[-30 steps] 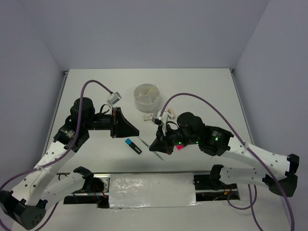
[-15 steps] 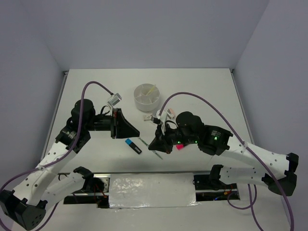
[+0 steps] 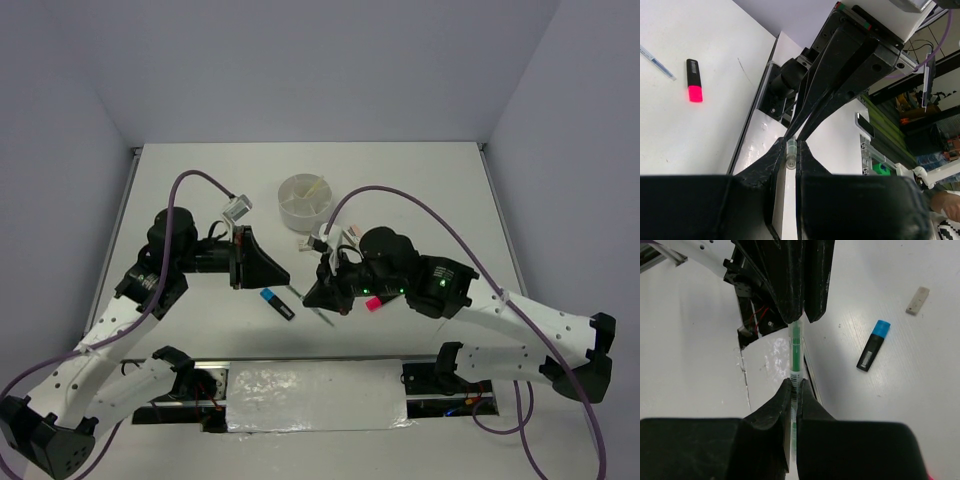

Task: Sort the stationery into containers
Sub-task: Close the pen cap on the pen.

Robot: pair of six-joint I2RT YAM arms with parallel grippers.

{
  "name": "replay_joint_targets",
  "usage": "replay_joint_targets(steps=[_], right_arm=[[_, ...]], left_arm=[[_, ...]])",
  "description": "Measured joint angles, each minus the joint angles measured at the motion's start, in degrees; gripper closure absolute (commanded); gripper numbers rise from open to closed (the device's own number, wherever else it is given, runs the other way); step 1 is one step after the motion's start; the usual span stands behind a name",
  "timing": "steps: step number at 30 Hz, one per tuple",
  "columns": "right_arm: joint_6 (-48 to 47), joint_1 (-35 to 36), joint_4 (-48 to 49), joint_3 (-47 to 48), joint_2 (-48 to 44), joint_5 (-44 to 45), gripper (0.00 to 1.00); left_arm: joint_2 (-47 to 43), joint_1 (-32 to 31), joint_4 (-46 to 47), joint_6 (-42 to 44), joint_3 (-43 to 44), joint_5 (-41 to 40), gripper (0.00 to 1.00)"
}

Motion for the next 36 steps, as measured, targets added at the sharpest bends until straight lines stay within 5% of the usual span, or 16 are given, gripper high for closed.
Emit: replay_joint_targets(steps=[4,7,14,20,36], right_arm=[[0.04,0.0,-0.02,0.59,0.39,0.46,1.0],[0.2,0.0,0.9,0.83,0.52,0.92,1.0],[0.42,0.02,4.28,0.85,0.81,0.83,1.0],[1.09,0.26,5.18,0.79,1.16,1.14,1.0],[6.36,0.31,10.34,0.11,-3.56,6.1,1.0]], left_arm=[[0.0,0.02,-0.24,0.35,0.0,-0.39,0.68],[-0.02,0.02,-1.25,1.05,0.0,-0.52,0.36],[0.07,0.02,-5.95,1.84,3.06,-4.52,0.07],[1.11,0.02,-3.58,1.33,9.9,-6.99,0.04],[-0.37,0.02,5.18,-2.03,6.23,-8.55,0.04]])
